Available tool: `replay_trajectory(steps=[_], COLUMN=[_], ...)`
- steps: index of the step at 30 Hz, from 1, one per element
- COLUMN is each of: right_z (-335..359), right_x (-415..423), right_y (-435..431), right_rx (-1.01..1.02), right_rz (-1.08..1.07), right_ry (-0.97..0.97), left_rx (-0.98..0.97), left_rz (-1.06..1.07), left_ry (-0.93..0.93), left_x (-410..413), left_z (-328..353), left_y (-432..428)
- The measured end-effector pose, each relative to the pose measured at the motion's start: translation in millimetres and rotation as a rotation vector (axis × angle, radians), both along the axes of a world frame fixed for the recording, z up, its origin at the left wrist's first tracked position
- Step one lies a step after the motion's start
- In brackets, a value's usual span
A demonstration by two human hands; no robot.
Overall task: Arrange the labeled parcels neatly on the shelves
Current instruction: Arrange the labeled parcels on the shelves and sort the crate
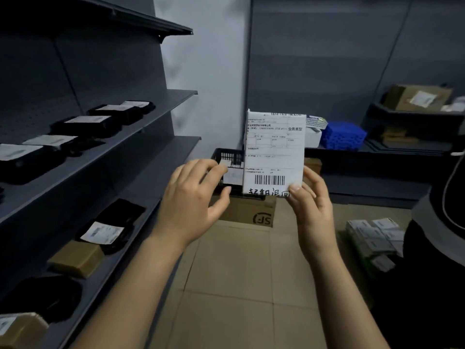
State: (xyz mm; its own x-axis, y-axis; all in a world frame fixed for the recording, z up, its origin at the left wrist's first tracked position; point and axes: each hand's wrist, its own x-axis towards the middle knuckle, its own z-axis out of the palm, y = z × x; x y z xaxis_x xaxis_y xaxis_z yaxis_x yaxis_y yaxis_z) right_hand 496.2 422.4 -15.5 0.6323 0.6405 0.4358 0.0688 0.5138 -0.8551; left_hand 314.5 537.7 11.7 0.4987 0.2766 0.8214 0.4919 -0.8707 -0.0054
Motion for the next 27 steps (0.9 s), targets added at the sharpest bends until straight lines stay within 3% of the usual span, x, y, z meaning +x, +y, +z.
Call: replay_trajectory(steps=[10, 19, 27], right_z=[-55, -63, -78], right_x=[68, 124, 202], right_y=[139, 320, 427], right_rx=[-0.181, -0.275, -0.328], right_rz=[-0.081, -0.14, -0.191], right_ry=[0.14, 0.191, 0.206], left_rx=[-0.175, -0.206, -0.245], left_rz=[-0.046, -0.09, -0.147], left_ry=[0.072, 0.121, 0.184], left_x=[71, 138, 223], left_z=[-68, -70, -95], left_y=[156, 347, 467])
